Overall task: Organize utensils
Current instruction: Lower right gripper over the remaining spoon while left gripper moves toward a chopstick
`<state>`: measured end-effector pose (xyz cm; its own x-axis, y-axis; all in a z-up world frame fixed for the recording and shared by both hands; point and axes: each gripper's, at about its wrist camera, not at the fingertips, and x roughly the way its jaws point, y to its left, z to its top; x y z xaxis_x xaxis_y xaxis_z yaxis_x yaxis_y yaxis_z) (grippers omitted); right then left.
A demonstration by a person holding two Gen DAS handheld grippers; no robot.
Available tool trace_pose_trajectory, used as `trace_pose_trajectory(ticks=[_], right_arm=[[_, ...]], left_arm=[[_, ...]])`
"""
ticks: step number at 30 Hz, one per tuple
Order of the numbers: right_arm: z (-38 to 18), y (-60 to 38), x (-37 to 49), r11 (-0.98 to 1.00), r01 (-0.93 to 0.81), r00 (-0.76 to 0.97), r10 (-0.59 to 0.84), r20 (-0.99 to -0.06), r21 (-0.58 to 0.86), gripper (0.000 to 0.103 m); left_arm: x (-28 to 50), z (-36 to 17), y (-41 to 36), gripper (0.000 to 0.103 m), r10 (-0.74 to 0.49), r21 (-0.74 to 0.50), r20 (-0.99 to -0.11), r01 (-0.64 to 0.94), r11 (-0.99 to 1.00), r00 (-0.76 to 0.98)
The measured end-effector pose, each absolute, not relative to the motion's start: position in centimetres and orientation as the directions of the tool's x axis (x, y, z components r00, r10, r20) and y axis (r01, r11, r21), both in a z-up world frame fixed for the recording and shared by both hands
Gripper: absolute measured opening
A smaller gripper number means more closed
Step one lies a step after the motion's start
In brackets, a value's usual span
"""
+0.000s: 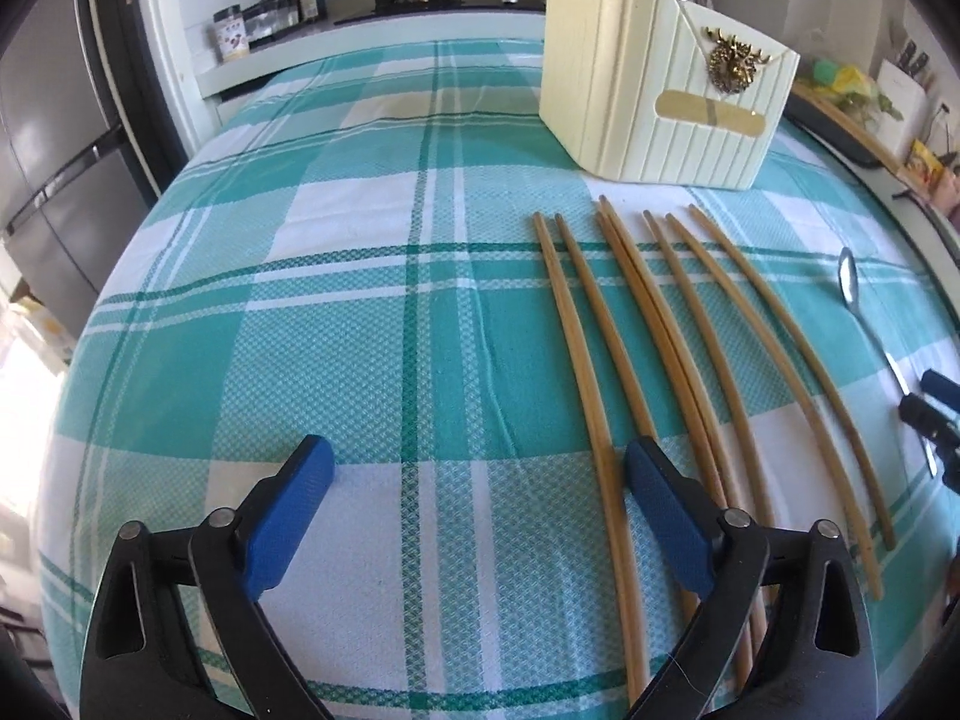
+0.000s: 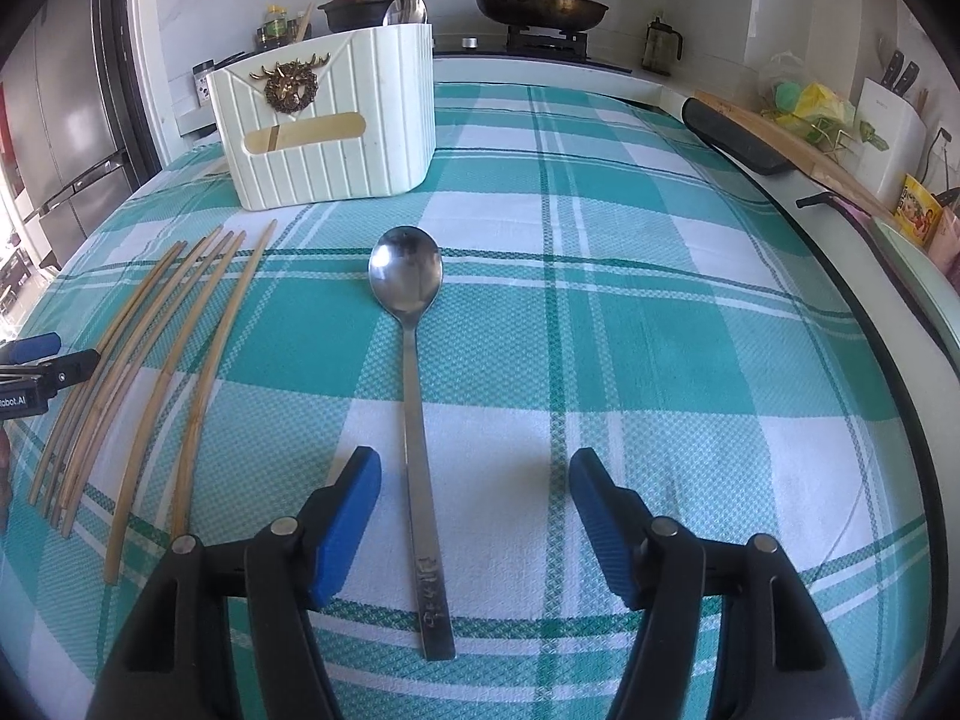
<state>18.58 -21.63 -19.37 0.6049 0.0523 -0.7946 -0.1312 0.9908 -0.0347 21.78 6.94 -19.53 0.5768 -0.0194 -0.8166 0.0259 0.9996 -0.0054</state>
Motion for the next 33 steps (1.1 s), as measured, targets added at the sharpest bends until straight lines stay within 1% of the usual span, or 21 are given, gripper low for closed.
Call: trace_pose_trajectory(ticks=[1,2,3,4,5,6,7,10,13,14,15,17,19,20,21,22,26,29,32,33], right_arm=[[-19.4,-21.6,18.6,0.991,-0.131,0.605,0.052,-0.795,-0.035,0.067],[-19.4,-21.6,18.6,0.991,-0.131,0.605,0.052,-0.795,-0.035,0.067],[-19.4,-21.6,18.6,0.991,-0.131,0.605,0.052,-0.794,-0.035,0.067],[-19.4,-21.7,18.6,0.991,-0.131,0.605,0.052,-0.795,-0.035,0.067],[-19.4,-21.7,18.6,0.991,-0.131,0.605,0.052,-0.794,-0.035,0.067],[-19.4,-21.7,18.6,0.991,-0.131,0.605,0.053,-0.794,-0.034,0.067],[-19.4,-21.7,18.6,0.991,-0.131,0.605,0.053,-0.794,-0.034,0.067],[-19.4,-21.8,18.6,0.991,-0.132,0.605,0.064,-0.794,-0.020,0.067],[-19.3,-22.3,18.4,0.991,-0.127,0.602,0.051,-0.797,-0.032,0.067],[-19.3,-22.6,18.2,0.992,-0.124,0.602,0.047,-0.797,-0.035,0.067],[-19.2,-22.9,18.1,0.992,-0.121,0.599,0.044,-0.800,-0.037,0.067],[-19.1,-23.3,17.9,0.992,-0.118,0.594,0.029,-0.804,-0.052,0.067],[-18.9,-23.5,17.8,0.991,-0.121,0.586,0.021,-0.810,-0.062,0.067],[-18.7,-23.4,17.8,0.990,-0.129,0.583,0.027,-0.812,-0.060,0.067],[-18.5,-23.3,17.9,0.989,-0.139,0.582,0.038,-0.812,-0.053,0.067],[-18.3,-23.2,17.9,0.988,-0.148,0.584,0.051,-0.810,-0.044,0.067],[-17.7,-22.6,18.9,0.986,-0.165,0.580,0.101,-0.808,0.004,0.067],[-17.5,-21.9,20.3,0.984,-0.177,0.581,0.132,-0.803,0.034,0.067],[-17.9,-21.1,22.2,0.981,-0.185,0.572,0.156,-0.805,0.058,0.067],[-18.1,-20.9,22.9,0.980,-0.186,0.566,0.163,-0.808,0.068,0.067]], left_arm=[[21.6,-19.4,6.9,0.085,-0.021,-0.005,-0.813,0.028,1.000,0.583],[21.3,-19.2,6.8,0.073,-0.026,-0.008,-0.809,0.034,0.999,0.588],[21.2,-19.1,6.7,0.059,-0.032,-0.011,-0.805,0.039,0.999,0.592],[20.9,-18.9,6.5,0.050,-0.033,-0.009,-0.802,0.043,0.999,0.596],[20.7,-18.8,6.4,0.037,-0.019,0.005,-0.800,0.037,0.999,0.600],[20.5,-18.8,6.2,0.019,0.002,0.024,-0.796,0.028,0.999,0.606],[20.3,-18.8,6.3,0.005,-0.016,0.007,-0.798,0.036,0.999,0.603],[19.8,-18.7,6.8,0.005,-0.005,-0.027,-0.803,-0.028,0.999,0.595],[18.0,-18.4,7.7,0.005,0.051,-0.037,-0.814,-0.139,0.990,0.578],[17.3,-18.4,7.9,0.006,0.061,-0.036,-0.817,-0.156,0.987,0.574],[16.8,-18.5,8.1,0.009,0.066,-0.033,-0.819,-0.162,0.986,0.571],[16.4,-18.4,8.3,0.011,0.060,-0.031,-0.824,-0.150,0.988,0.563],[16.5,-18.1,8.9,0.029,0.025,-0.062,-0.834,-0.139,0.988,0.552],[16.7,-17.9,9.5,0.049,-0.007,-0.095,-0.834,-0.132,0.987,0.551],[17.0,-17.7,10.0,0.063,-0.033,-0.126,-0.831,-0.131,0.983,0.556],[17.3,-17.5,10.7,0.065,-0.050,-0.151,-0.826,-0.135,0.979,0.561],[19.5,-17.9,13.0,0.066,-0.098,-0.213,-0.846,-0.164,0.963,0.524],[21.1,-18.3,13.7,0.067,-0.103,-0.210,-0.859,-0.163,0.964,0.501],[22.1,-18.3,13.1,0.073,-0.108,-0.186,-0.869,-0.117,0.975,0.483],[22.4,-18.3,12.7,0.073,-0.110,-0.178,-0.871,-0.097,0.979,0.479]])
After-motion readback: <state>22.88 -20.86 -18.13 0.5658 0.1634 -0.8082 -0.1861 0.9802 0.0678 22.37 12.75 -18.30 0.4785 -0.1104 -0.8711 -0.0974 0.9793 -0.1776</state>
